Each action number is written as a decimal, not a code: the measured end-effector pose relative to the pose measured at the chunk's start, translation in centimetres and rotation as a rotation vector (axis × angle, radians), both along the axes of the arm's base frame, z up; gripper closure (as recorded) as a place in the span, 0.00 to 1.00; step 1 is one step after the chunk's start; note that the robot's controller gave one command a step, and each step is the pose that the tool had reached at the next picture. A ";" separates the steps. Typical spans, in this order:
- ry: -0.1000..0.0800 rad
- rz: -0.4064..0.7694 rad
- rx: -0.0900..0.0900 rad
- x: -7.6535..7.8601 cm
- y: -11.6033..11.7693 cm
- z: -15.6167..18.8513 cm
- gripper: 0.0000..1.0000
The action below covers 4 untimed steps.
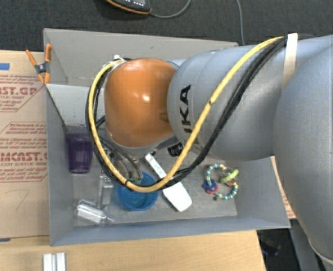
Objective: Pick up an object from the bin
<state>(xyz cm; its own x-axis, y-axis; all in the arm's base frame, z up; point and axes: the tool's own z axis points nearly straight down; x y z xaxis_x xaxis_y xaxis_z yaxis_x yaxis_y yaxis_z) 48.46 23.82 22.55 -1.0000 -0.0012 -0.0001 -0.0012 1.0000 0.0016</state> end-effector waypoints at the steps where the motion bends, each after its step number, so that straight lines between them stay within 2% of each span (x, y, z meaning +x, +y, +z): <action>1: 0.000 0.000 0.000 0.0 0.0 0.0 0.00; 2: -0.001 -0.108 0.002 0.8 -8.2 -3.9 0.00; 3: -0.008 -0.173 0.004 7.3 -10.4 -1.4 0.00; 4: 0.002 -0.153 0.000 1.9 -11.2 -6.3 0.00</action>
Offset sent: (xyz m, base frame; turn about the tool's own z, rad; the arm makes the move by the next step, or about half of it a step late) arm 0.0094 -0.0988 -0.0452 0.1309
